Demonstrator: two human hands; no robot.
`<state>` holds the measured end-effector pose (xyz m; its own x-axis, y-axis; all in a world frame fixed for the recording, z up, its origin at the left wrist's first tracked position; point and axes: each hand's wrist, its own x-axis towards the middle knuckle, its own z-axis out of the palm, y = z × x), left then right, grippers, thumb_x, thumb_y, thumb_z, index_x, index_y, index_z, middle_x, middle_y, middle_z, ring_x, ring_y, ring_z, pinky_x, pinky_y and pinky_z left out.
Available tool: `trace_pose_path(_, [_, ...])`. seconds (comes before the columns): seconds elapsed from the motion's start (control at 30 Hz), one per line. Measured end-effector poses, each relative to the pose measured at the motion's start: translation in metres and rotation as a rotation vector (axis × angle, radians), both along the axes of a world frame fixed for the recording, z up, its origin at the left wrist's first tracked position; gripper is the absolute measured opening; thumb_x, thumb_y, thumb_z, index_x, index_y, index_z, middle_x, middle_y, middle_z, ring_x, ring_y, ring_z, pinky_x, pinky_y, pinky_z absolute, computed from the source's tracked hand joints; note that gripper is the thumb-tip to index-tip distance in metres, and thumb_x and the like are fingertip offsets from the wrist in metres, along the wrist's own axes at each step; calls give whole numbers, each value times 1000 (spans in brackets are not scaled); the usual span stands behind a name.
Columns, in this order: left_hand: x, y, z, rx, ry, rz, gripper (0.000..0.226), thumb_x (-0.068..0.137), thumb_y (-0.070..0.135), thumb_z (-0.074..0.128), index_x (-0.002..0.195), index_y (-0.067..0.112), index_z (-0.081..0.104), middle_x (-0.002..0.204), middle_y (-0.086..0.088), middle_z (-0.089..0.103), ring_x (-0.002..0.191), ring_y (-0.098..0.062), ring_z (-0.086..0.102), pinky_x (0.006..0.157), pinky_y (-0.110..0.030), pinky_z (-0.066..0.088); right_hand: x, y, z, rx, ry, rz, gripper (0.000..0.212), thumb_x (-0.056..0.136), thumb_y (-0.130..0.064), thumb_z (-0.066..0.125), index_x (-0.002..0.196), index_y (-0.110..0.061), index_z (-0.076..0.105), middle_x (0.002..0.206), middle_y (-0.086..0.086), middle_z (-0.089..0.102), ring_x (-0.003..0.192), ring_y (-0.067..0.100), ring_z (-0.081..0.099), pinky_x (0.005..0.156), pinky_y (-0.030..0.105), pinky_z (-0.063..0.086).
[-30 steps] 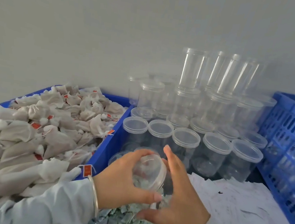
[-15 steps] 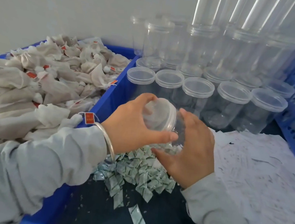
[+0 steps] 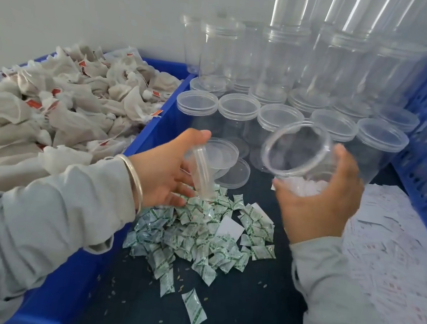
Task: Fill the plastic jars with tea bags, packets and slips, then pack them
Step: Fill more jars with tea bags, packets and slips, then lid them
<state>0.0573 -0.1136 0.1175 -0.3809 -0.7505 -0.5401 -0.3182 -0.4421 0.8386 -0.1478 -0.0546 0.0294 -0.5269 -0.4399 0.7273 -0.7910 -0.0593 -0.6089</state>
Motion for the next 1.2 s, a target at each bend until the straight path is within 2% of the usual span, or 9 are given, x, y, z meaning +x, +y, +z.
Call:
trace_pose_path(0.1, [-5,-4,-3,-157,1,187,60,66,60,65,98,10,54,85,-5,46,59,-13,40,48,-24,39,-12,0,-2,27,-166,-33,104,53,-22,92,140,-9,38,140,13,45,128,28,37,109,44,30])
trace_pose_path(0.23, [-5,-3,-3,-204,134,164,42,61,40,72,92,15,61,58,7,63,53,-6,45,55,-19,54,3,0,-7,37,-217,59,105,53,-17,92,141,-9,36,139,12,45,127,26,39,108,47,33])
trace_pose_path(0.37, [-3,-7,-1,-202,350,220,57,58,20,73,111,8,56,93,-12,59,69,-17,52,57,-21,55,11,2,-11,73,-234,168,103,56,-19,91,142,-12,34,137,1,41,130,21,37,110,43,31])
trace_pose_path(0.47, [-6,-10,1,-218,380,246,47,78,5,66,123,7,50,93,-12,61,65,-15,54,56,-21,54,11,3,-11,75,-253,207,104,57,-19,91,143,-14,33,132,-10,35,130,19,37,110,38,29])
trace_pose_path(0.53, [-5,-12,-2,-218,347,252,60,83,-4,61,137,8,38,91,-11,62,65,-15,61,63,-23,56,11,3,-11,67,-264,220,104,57,-18,91,143,-13,33,131,-11,36,130,20,37,109,35,29])
trace_pose_path(0.6, [-2,-16,-8,-243,250,210,75,84,-7,60,147,6,21,103,-10,63,93,-20,65,82,-26,53,11,3,-11,68,-286,235,104,56,-18,91,143,-14,34,132,-10,38,130,17,37,108,31,28])
trace_pose_path(0.7, [3,-20,-14,-297,74,154,74,83,0,64,146,7,26,133,-10,48,120,-20,52,97,-29,44,11,2,-11,82,-307,256,104,56,-17,91,143,-13,34,138,0,43,131,17,37,107,27,26])
trace_pose_path(0.97, [19,-24,12,-771,60,263,29,83,0,64,92,28,66,92,5,73,88,-8,69,77,-19,55,17,5,-10,139,-381,343,105,54,-18,92,142,-21,35,139,-1,44,130,15,39,104,25,29])
trace_pose_path(1.2, [73,-58,34,-1107,-463,513,23,86,10,59,96,30,64,98,9,64,87,-5,57,70,-8,34,57,21,-6,197,-466,743,102,47,-32,93,130,-52,37,129,-28,49,123,-1,48,94,26,51])
